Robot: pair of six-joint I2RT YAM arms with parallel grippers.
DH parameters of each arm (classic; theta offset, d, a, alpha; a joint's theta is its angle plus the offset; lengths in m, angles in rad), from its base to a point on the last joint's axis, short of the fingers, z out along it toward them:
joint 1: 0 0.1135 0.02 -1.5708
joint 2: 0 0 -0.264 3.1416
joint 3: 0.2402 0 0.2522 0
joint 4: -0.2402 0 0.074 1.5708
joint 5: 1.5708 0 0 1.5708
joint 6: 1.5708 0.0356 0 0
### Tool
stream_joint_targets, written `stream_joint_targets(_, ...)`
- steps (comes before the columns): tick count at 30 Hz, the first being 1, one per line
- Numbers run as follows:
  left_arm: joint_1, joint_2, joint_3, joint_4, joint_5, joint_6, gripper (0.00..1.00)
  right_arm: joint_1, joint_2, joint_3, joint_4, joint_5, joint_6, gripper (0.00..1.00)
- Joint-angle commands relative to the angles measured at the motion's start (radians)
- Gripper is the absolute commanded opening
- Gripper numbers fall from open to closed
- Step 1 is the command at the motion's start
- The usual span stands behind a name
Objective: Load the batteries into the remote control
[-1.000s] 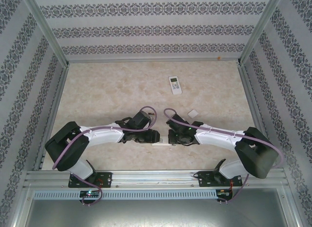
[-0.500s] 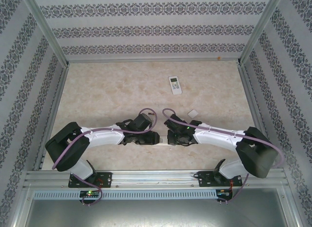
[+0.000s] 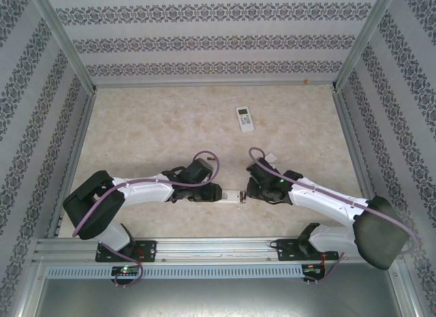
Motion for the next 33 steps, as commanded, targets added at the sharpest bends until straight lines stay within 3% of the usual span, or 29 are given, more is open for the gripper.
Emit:
stream_joint_targets(1, -0.018, 0.008, 0.026, -0.013, 0.003, 0.022, 0.49, -0.018, 0.016, -0.009, 0.075, -0.064, 0.03, 0.27)
stream_joint_targets(17, -0.019, 0.014, 0.022, -0.005, 0.007, 0.02, 0.49, -0.067, 0.089, -0.073, 0.235, -0.159, 0.07, 0.25)
stream_joint_targets(25, -0.018, 0.008, 0.019, -0.004, 0.003, 0.019, 0.49, -0.068, 0.101, -0.081, 0.234, -0.166, 0.065, 0.17)
stream_joint_targets(33, -0.018, 0.017, 0.022, -0.002, 0.006, 0.017, 0.49, -0.028, 0.056, -0.081, 0.153, -0.119, 0.045, 0.17)
